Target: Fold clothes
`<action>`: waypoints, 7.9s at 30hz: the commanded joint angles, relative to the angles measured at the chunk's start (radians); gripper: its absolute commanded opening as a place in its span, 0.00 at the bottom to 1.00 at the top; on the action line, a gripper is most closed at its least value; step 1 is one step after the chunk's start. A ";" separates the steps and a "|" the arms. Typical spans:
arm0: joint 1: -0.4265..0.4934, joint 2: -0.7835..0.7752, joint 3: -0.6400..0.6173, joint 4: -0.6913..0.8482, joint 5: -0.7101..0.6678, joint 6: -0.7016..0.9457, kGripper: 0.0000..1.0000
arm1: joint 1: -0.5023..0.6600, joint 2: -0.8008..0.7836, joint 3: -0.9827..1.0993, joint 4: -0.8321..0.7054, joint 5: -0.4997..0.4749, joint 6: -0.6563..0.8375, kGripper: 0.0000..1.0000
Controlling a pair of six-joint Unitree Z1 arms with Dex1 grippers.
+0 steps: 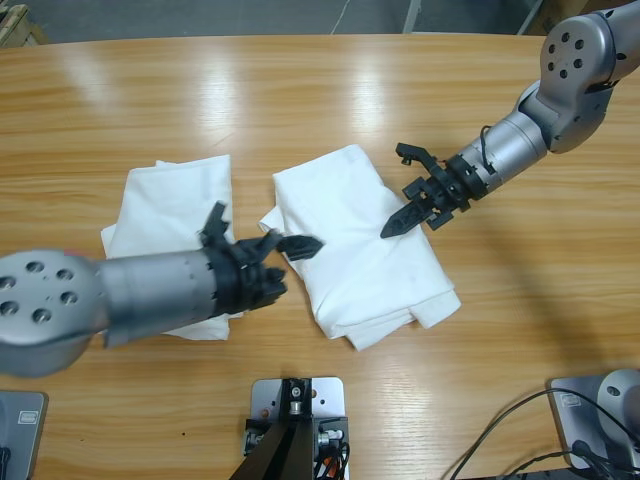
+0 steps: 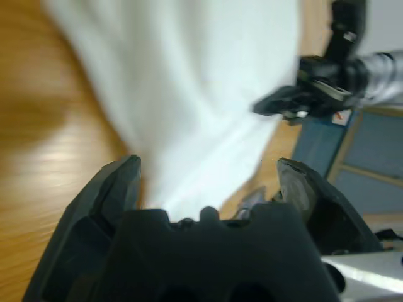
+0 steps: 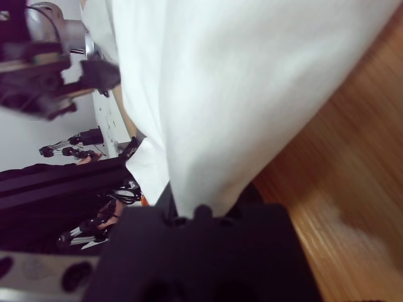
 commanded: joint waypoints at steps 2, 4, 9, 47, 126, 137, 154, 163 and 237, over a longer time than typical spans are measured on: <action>0.006 0.153 -0.066 0.036 -0.029 -0.033 0.83 | -0.006 -0.005 0.016 0.009 -0.010 -0.011 0.00; 0.006 0.149 -0.056 0.064 -0.027 -0.049 0.83 | -0.006 -0.005 0.016 0.009 -0.010 -0.011 0.00; 0.006 0.138 -0.065 0.125 -0.024 -0.050 0.83 | -0.006 0.001 0.014 0.009 -0.010 -0.011 0.00; 0.054 0.275 -0.319 0.346 -0.072 -0.108 0.64 | -0.034 0.010 0.006 0.009 -0.005 -0.014 0.00; 0.451 -1.086 -0.045 1.302 0.066 0.444 0.00 | 0.698 0.107 -1.288 0.255 -0.183 0.693 0.00; 0.485 -1.031 -0.145 1.392 0.105 0.518 0.00 | 0.693 0.182 -1.276 0.152 -0.226 0.803 0.00; 0.588 -0.981 -0.158 1.425 0.099 0.511 0.00 | 0.654 0.265 -1.304 0.156 -0.266 0.877 0.00; 0.589 -0.937 -0.173 1.407 0.093 0.511 0.00 | 0.617 0.198 -1.082 0.063 -0.266 0.879 0.00; 0.388 -0.542 0.010 0.917 -0.154 0.839 0.00 | 0.488 0.229 -0.806 -0.203 0.002 0.915 0.00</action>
